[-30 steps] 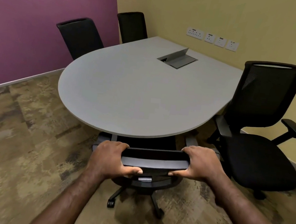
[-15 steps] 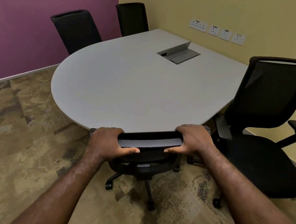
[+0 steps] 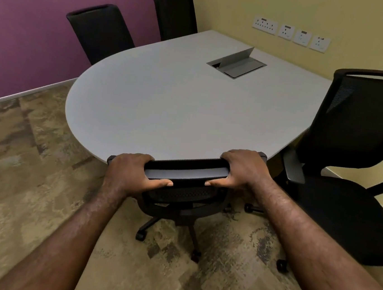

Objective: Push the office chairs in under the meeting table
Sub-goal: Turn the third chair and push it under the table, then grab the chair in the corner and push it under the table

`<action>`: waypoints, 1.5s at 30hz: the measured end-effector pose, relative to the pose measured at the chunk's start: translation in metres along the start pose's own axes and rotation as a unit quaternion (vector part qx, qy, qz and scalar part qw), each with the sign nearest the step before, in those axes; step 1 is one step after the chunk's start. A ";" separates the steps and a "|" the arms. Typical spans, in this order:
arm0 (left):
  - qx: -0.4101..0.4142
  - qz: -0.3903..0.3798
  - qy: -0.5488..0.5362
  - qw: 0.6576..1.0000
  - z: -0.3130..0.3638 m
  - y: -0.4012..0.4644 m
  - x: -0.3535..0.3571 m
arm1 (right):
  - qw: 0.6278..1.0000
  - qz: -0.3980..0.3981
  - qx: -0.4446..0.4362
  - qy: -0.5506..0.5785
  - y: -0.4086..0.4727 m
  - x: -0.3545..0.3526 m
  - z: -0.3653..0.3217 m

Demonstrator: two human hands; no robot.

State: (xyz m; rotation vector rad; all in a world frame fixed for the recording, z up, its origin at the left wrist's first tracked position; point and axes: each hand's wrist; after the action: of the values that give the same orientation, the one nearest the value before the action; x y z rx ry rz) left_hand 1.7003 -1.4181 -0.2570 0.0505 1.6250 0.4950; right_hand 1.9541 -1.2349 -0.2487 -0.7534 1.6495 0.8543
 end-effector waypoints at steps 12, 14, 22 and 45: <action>0.000 0.001 0.006 1.000 -0.001 0.003 0.005 | 1.000 0.004 -0.004 -0.003 0.002 0.005 0.004; -0.001 -0.006 0.006 1.000 0.000 0.002 0.004 | 1.000 0.004 -0.004 -0.003 -0.001 0.005 0.003; 0.019 -0.042 -0.007 0.999 0.005 -0.013 -0.006 | 1.000 0.001 0.008 0.009 -0.030 0.004 -0.015; 0.196 0.052 -0.054 0.978 0.158 0.028 -0.090 | 0.968 0.119 0.207 -0.076 -0.205 -0.130 0.022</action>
State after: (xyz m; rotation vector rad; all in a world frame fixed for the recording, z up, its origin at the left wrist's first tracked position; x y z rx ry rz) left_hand 1.8559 -1.3763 -0.1681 0.4516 1.5974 0.2408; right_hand 2.1633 -1.3204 -0.1580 -0.1988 1.7226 0.6792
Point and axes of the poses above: each hand's wrist, its own y-axis towards the middle knuckle, its own x-axis out of the palm, z = x × y, and after that the axes turned 11 degrees about y, right-handed
